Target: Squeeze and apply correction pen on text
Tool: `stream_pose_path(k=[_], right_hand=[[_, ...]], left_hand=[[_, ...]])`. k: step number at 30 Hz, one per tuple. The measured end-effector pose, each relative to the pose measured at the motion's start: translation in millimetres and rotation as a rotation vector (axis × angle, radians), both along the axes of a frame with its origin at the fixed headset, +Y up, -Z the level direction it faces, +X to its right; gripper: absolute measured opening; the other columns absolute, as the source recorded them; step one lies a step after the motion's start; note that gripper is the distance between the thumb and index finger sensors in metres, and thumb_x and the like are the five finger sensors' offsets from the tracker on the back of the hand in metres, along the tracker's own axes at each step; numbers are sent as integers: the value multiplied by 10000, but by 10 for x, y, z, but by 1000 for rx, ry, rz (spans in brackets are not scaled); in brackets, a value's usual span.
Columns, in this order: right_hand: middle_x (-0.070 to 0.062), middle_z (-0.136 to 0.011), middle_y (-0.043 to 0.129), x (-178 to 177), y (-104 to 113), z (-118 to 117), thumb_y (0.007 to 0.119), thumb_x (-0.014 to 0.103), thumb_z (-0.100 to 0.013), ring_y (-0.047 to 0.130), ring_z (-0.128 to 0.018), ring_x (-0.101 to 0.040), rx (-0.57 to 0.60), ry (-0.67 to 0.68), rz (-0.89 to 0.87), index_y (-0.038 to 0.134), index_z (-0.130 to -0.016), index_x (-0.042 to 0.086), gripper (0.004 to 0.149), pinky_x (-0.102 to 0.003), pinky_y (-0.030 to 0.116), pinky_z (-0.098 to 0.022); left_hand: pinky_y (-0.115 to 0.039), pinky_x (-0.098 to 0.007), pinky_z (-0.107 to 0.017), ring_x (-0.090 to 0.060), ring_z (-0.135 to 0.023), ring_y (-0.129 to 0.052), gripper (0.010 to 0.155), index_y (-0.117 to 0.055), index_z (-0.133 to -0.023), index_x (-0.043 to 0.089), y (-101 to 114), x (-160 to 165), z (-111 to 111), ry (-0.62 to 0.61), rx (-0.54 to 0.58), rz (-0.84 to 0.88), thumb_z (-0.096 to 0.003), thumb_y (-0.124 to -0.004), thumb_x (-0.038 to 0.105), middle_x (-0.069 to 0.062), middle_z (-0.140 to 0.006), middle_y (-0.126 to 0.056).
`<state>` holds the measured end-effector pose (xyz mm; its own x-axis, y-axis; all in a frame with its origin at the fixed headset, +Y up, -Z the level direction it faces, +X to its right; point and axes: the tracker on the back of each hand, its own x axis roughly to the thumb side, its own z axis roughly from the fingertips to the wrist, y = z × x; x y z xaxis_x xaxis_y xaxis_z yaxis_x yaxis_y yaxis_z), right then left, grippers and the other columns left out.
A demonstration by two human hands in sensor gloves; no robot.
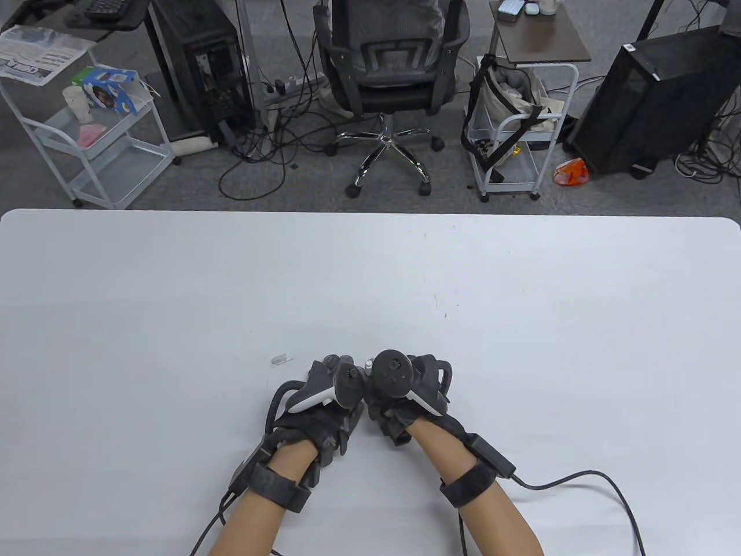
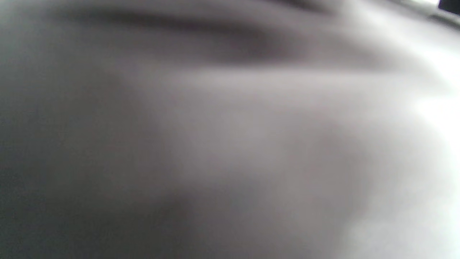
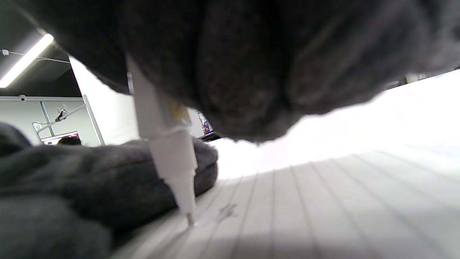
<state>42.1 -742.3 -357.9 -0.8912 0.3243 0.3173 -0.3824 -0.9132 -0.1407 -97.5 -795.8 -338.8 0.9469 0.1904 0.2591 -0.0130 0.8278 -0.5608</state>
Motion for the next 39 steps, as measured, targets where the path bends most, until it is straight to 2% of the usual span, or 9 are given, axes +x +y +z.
stream_pose_path(k=[7,16,23,28,32,39], right_hand=[[-79,-269,1049,65,49,-18,835,498,-390,975,-127,-266,5,-29,-59,950,-397,154,363,-427,893,-291],[-76,-281,1051,80,14,-34,832,502,-392,980,-138,-264,-18,-36,-37,950,-406,158,364,-426,893,-300],[-76,-281,1052,72,17,-31,831,499,-393,981,-140,-265,6,-45,6,949,-406,158,361,-426,894,-303],[-77,-287,1052,78,-2,-36,831,501,-394,982,-145,-267,-12,-40,-27,948,-410,158,363,-427,894,-306],[-73,-291,1054,69,11,-33,829,502,-394,984,-150,-265,23,-60,4,948,-412,160,362,-425,895,-311],[-76,-286,1053,50,10,-18,832,500,-393,983,-145,-266,8,-30,-6,949,-409,158,363,-426,895,-306]], left_hand=[[-141,-490,-813,-300,-1104,-7,667,-90,-1034,269,-2,-1,-2,0,-1,1,-519,-460,475,-27,-1151,29],[-138,-489,-813,-299,-1104,-2,667,-86,-1033,271,-5,-2,-2,0,-3,2,-519,-459,475,-26,-1151,32],[-138,-490,-813,-301,-1103,-3,668,-85,-1033,269,-6,-1,-1,-1,-2,0,-519,-458,476,-26,-1151,33],[-136,-489,-812,-300,-1103,-1,668,-85,-1033,270,-8,0,-2,0,-4,1,-519,-458,476,-26,-1150,34],[-137,-490,-812,-301,-1103,-1,668,-83,-1033,269,-9,0,-2,-1,-3,0,-519,-456,476,-26,-1150,34],[-136,-490,-812,-300,-1103,1,669,-82,-1033,270,-12,0,-2,0,-4,0,-519,-457,477,-25,-1150,35]])
